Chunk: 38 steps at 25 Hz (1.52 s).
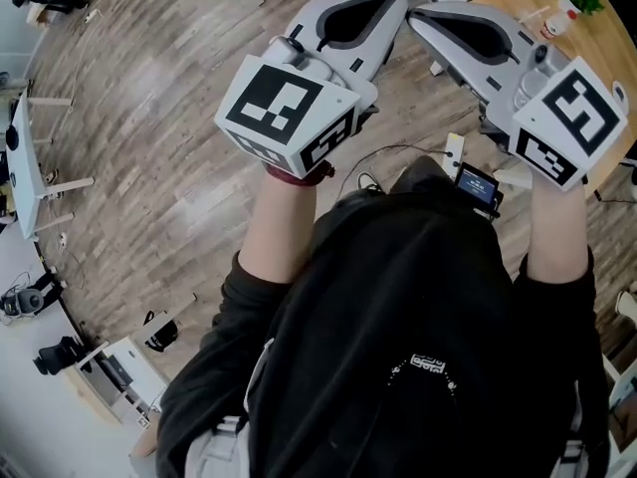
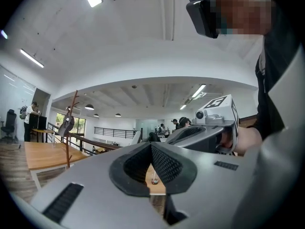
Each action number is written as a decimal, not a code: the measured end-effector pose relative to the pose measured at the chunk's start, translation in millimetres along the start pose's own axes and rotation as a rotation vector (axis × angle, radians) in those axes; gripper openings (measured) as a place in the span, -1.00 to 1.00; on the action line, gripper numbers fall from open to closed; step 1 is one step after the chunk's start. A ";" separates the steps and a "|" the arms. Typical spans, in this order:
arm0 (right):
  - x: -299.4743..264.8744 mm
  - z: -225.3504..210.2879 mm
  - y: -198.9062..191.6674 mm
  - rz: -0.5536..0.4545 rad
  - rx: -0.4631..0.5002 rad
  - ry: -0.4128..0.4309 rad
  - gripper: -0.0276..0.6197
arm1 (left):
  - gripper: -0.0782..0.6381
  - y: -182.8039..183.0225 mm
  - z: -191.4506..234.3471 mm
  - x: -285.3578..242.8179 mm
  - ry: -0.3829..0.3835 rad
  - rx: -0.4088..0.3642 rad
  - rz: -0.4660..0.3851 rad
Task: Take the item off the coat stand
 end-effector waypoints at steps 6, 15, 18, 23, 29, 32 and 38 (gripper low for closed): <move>-38.4 -29.3 8.9 0.004 0.001 0.085 -0.87 | -0.79 -4.9 40.3 -4.0 0.063 0.001 0.025; -105.9 -102.0 -1.1 -0.033 -0.003 0.192 -0.87 | -0.79 -33.7 114.4 -36.1 0.140 -0.033 0.110; -119.5 -143.0 10.1 -0.029 0.003 0.192 -0.87 | -0.79 -32.0 144.0 -67.9 0.163 -0.043 0.112; -125.3 -211.6 29.1 -0.026 0.022 0.219 -0.87 | -0.79 -24.1 180.3 -126.5 0.165 -0.059 0.109; -125.7 -260.2 34.6 -0.038 0.008 0.231 -0.87 | -0.79 -23.5 199.5 -169.3 0.187 -0.061 0.117; -127.7 -271.4 32.5 -0.035 0.002 0.232 -0.87 | -0.79 -27.4 205.0 -179.3 0.184 -0.048 0.128; -120.5 -300.2 42.0 -0.069 -0.017 0.225 -0.87 | -0.79 -15.6 215.4 -209.0 0.164 -0.080 0.131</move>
Point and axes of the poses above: the fingertips, and each gripper's own axes: x backward along the fingers, z to its left, y out of its top, the point moved 8 cm from there along x, backward along the fingers, and after that the axes turned 6 degrees about -x, right-handed, at the moved point
